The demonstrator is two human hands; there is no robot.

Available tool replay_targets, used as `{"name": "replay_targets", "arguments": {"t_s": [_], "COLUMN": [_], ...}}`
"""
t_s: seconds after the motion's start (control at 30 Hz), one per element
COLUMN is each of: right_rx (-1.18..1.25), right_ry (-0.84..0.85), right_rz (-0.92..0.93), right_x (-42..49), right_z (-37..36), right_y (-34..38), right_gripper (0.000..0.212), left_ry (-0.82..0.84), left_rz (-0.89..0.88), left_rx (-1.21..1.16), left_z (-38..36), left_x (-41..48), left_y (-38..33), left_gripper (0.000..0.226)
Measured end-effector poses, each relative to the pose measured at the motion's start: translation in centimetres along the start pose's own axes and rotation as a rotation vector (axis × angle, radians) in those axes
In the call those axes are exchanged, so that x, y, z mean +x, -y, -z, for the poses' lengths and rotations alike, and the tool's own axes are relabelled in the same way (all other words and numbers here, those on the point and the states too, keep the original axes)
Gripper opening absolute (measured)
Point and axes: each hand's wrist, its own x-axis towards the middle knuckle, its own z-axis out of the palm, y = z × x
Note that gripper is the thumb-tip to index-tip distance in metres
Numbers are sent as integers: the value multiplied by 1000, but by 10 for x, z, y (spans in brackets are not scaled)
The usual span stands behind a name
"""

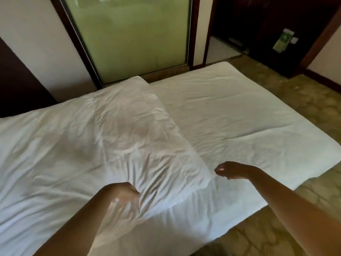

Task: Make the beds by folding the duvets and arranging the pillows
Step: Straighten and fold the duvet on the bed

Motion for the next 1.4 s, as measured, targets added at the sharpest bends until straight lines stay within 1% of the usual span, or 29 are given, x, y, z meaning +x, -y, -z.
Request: {"name": "replay_targets", "arguments": {"t_s": [0.03,0.07,0.13,0.2,0.27,0.33,0.43,0.57,0.67,0.77,0.9,0.97,1.03,1.1,1.17,1.23,1.3,1.4], "right_rx": [15,20,35,52,11,-37,-49,-8,35,11,-35,-41,-32,9,14,14,73,114], "right_ry": [-51,-107,-221,-300,-366,-431,-513,-600,-639,-608,-579,-558,-547,-532,-546,-620,-665,-631], "right_rz": [42,80,134,170,186,190,181,190,212,239,272,270,249,198,193,230,292,351], "right_x": [-7,-14,-29,-42,-57,-70,-91,-115,-119,-110,-82,-62,-43,-30,-16,-2,18,64], "right_z": [18,36,75,113,149,183,232,300,347,390,452,485,528,572,620,668,705,754], "right_y": [-1,-3,-16,-42,-78,-124,-200,-292,-344,-388,-461,-503,-546,-585,-620,-652,-681,-726], "right_gripper": [41,40,38,37,37,38,41,46,47,47,46,46,47,47,46,43,41,39], "left_ry": [-69,-133,-278,-354,-381,-392,-516,-668,-742,-806,-935,-972,-972,-936,-930,-937,-960,-983], "left_rz": [-3,-11,-85,-180,-296,-419,-569,-673,-692,-632,-610,-617,-615,-609,-607,-617,-603,-560], "left_rx": [96,135,124,53,-1,-3,50,62,88,129,17,-47,-97,-136,-164,-133,-83,-51], "left_z": [17,33,57,70,72,70,65,57,54,63,86,96,107,111,112,117,123,136], "left_x": [-9,-14,-18,-22,-29,-36,-55,-81,-94,-94,-51,-21,5,19,30,39,44,65], "left_y": [-16,-33,-77,-133,-197,-268,-372,-491,-561,-616,-687,-729,-781,-834,-888,-942,-994,-1067], "left_gripper": [26,24,17,15,14,24,28,25,25,22,16,15,16,19,22,24,25,26]}}
